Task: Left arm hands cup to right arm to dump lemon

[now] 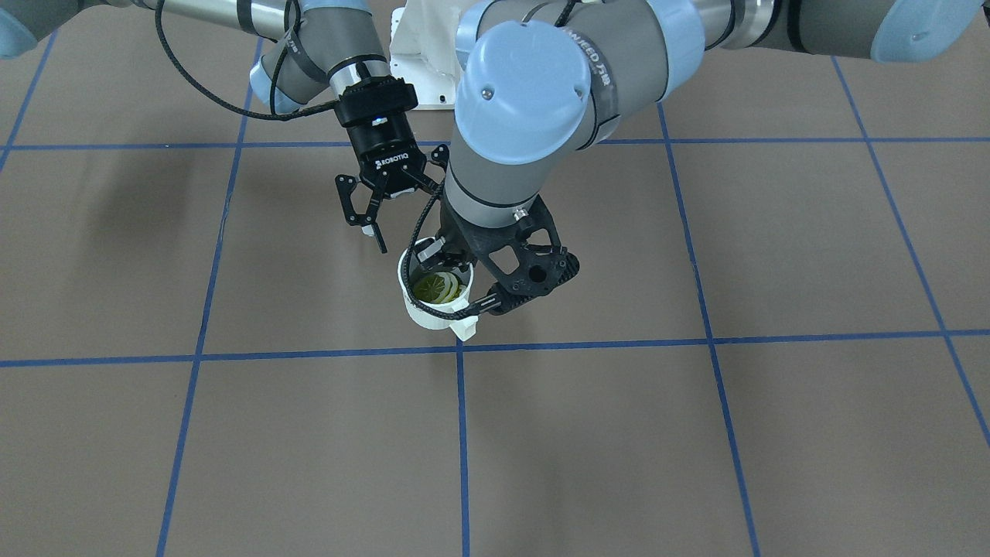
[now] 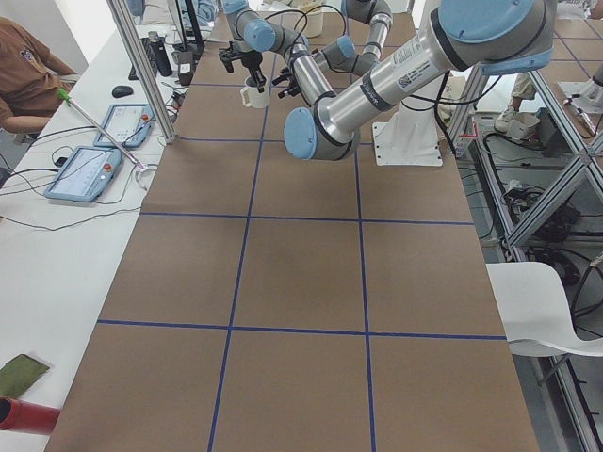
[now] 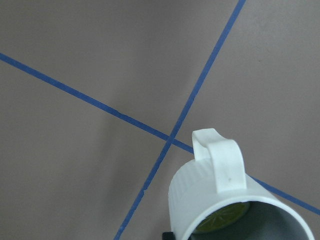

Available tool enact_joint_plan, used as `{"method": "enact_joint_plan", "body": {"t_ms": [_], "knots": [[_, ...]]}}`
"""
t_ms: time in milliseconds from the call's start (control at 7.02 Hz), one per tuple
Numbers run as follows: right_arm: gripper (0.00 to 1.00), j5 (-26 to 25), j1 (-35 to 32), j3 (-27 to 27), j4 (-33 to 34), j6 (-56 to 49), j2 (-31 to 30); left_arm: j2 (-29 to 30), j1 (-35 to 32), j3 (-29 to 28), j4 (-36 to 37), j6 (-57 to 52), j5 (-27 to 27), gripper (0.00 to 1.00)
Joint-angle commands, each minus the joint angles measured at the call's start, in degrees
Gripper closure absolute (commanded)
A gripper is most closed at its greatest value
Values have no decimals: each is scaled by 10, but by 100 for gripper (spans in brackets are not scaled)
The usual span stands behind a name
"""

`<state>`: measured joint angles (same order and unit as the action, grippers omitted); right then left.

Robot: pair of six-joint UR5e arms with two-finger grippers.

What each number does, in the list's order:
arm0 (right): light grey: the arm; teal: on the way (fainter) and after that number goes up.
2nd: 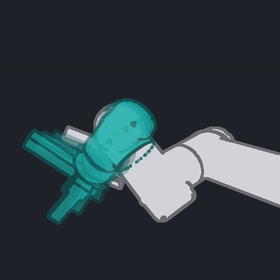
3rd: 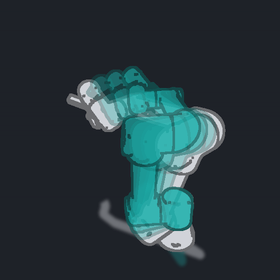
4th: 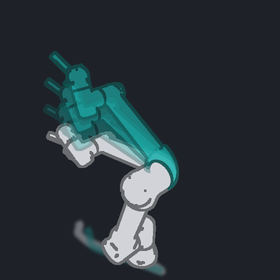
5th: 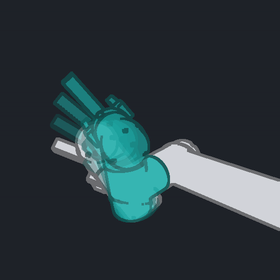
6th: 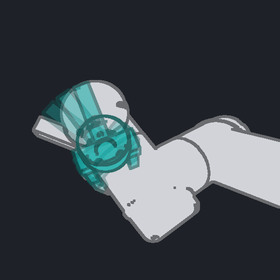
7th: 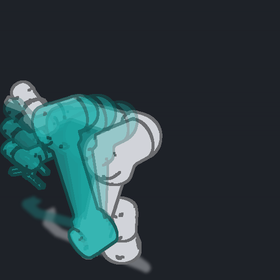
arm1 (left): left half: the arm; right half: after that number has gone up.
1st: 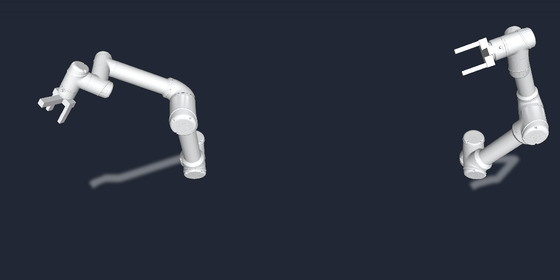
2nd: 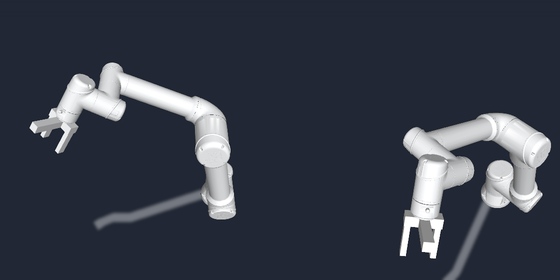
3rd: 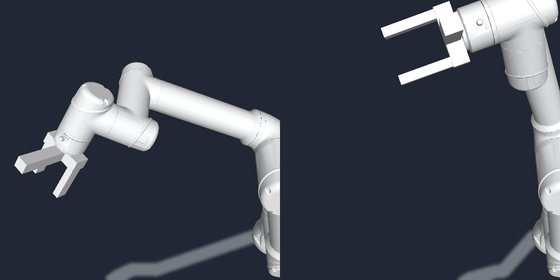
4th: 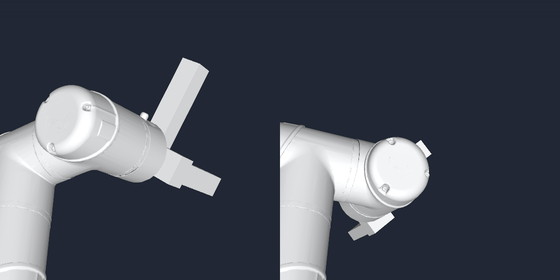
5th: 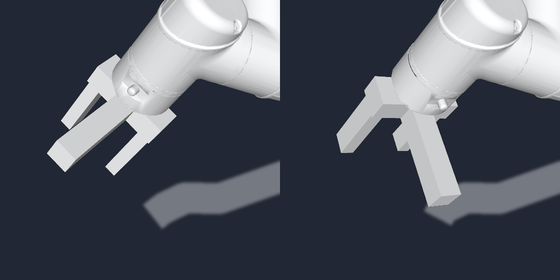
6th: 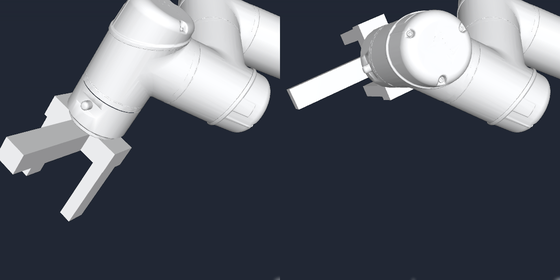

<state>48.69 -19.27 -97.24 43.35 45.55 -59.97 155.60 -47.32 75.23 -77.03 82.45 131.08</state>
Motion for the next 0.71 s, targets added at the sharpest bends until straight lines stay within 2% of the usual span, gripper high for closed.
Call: {"method": "enact_joint_plan", "body": {"t_ms": [0,569], "knots": [[5,-17,2,3,-12,0,-1,1,3,2,2,17,1,100],[5,-18,2,10,-16,0,-1,0,7,36,29,17,5,100]]}}
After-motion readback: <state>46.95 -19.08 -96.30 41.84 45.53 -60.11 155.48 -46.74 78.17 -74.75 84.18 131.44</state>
